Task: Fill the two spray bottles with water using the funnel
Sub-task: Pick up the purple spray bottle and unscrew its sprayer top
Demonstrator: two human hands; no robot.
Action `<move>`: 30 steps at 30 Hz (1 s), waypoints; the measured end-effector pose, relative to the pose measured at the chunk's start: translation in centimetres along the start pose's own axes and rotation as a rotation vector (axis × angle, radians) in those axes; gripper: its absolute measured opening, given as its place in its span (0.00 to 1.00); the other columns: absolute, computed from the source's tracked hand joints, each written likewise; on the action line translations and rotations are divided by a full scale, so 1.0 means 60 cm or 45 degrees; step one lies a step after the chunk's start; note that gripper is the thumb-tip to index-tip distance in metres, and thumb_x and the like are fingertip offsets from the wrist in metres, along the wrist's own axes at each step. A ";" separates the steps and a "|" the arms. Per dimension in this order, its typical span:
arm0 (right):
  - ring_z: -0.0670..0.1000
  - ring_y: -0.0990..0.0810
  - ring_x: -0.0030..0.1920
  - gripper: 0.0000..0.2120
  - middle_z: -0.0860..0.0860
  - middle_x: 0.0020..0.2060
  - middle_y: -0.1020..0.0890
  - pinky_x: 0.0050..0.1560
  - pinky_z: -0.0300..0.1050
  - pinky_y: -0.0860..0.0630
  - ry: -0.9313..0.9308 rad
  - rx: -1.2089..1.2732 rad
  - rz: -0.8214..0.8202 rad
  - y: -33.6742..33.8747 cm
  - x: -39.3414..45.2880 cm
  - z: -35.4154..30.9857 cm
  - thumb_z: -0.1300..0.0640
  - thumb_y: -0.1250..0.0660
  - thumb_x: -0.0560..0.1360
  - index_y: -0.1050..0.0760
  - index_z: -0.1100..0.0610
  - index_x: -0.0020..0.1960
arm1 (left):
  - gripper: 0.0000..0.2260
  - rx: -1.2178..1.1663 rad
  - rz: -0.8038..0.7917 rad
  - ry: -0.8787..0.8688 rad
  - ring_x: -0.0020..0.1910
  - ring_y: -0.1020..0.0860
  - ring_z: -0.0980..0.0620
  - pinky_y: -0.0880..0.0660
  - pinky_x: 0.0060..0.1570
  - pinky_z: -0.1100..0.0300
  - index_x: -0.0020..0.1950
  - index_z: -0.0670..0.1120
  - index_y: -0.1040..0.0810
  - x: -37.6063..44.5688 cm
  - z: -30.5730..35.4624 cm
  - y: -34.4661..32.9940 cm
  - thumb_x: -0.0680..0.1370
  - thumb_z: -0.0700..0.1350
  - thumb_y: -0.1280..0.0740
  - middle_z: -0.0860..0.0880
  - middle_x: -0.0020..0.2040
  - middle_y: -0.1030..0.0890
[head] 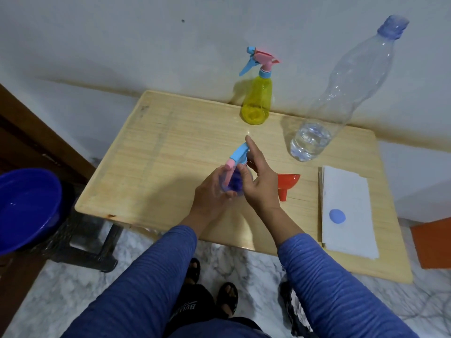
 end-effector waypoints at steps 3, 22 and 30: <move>0.45 0.26 0.61 0.36 0.43 0.61 0.26 0.62 0.40 0.27 0.038 -0.015 -0.082 0.007 0.011 0.001 0.60 0.28 0.70 0.40 0.42 0.71 | 0.32 -0.028 -0.024 -0.011 0.47 0.24 0.62 0.34 0.42 0.80 0.65 0.59 0.31 0.001 0.002 0.004 0.63 0.57 0.25 0.62 0.53 0.23; 0.42 0.31 0.68 0.32 0.42 0.70 0.32 0.67 0.42 0.30 0.101 -0.081 -0.561 0.030 0.041 -0.011 0.51 0.37 0.72 0.44 0.36 0.71 | 0.34 -0.153 -0.216 -0.018 0.60 0.27 0.61 0.35 0.54 0.77 0.67 0.56 0.31 0.029 -0.026 0.006 0.62 0.55 0.26 0.61 0.59 0.25; 0.44 0.31 0.69 0.34 0.44 0.72 0.34 0.67 0.43 0.30 0.065 -0.076 -0.630 0.030 0.043 -0.005 0.55 0.36 0.73 0.46 0.35 0.72 | 0.32 -0.142 -0.221 -0.035 0.62 0.28 0.56 0.33 0.60 0.65 0.69 0.53 0.31 0.031 -0.029 0.005 0.67 0.47 0.25 0.58 0.61 0.26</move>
Point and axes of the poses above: each hand's wrist, its own x-axis towards the middle knuckle, its own y-axis out of the back of the hand, z = x × y, the point moved 4 cm from there along x, towards the middle knuckle
